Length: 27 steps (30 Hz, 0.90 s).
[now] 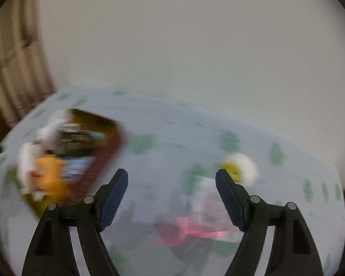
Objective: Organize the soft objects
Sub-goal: 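Grasp the white fluffy ball with yellow tag with the right tool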
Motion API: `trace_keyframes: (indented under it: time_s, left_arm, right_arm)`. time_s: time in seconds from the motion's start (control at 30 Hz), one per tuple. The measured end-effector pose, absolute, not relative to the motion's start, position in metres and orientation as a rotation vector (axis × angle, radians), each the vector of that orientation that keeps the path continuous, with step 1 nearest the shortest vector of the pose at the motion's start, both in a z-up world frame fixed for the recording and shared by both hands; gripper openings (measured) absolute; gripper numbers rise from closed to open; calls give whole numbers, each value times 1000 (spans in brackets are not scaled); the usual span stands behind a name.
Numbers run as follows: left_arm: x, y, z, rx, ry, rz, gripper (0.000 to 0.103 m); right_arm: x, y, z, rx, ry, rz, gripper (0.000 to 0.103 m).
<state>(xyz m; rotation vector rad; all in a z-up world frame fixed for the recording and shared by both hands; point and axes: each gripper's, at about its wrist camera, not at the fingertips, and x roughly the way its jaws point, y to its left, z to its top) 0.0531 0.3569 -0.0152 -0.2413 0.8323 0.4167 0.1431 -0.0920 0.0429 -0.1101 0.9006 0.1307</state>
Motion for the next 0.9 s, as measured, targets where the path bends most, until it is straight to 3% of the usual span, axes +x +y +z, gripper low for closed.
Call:
trace_keyframes:
  time_s: [0.27, 0.7, 0.8, 0.9]
  left_arm:
    - [57, 341, -19, -183, 846, 361, 39]
    - [68, 277, -1, -77, 861, 271, 39]
    - [75, 246, 4, -32, 854, 216, 39]
    - [81, 210, 9, 17, 850, 126, 39]
  right_arm:
    - [184, -172, -5, -42, 968, -2, 80]
    - [227, -182, -49, -26, 1007, 9, 79]
    - [226, -183, -51, -17, 999, 37, 56]
    - [223, -191, -53, -18, 994, 42, 54]
